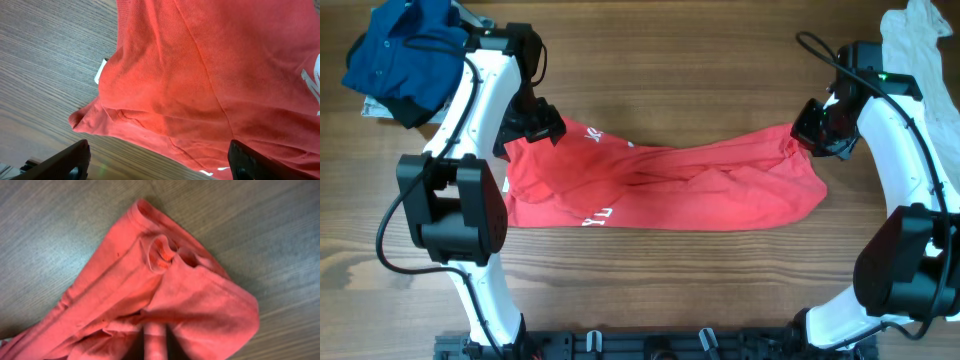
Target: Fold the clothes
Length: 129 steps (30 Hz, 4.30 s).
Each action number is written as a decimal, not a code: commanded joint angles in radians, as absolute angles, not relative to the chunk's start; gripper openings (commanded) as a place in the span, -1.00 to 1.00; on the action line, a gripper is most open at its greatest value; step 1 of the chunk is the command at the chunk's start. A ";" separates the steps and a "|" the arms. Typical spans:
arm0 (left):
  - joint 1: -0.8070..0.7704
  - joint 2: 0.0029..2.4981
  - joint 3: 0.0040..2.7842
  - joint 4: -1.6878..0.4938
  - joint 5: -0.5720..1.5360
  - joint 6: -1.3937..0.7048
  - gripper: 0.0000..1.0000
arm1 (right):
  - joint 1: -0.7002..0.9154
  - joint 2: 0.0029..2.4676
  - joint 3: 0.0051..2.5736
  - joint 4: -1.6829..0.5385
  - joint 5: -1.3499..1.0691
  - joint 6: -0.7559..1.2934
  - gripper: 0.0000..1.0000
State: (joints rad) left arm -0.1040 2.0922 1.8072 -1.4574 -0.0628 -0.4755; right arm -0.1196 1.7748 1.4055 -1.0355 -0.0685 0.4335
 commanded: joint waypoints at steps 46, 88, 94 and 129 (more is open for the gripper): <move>-0.107 2.075 1.799 -1.439 -0.073 -0.474 0.87 | -0.142 1.692 1.248 -1.083 0.188 0.635 -0.86; 0.071 2.207 1.283 -1.137 0.115 -0.480 -0.92 | -0.142 1.713 0.918 -0.595 -0.188 0.455 -0.91; 0.121 2.207 1.284 -1.118 0.110 -0.480 -0.92 | -0.142 1.795 0.918 -0.570 -0.144 0.459 -0.92; 0.226 1.705 1.357 -1.324 0.127 -0.450 1.00 | -0.293 1.797 0.888 -0.690 -0.742 0.029 0.95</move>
State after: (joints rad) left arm 0.2276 1.7203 1.3422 -1.3209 0.1104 -0.4580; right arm -0.2974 1.7535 0.9058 -0.7040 -0.6884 0.0544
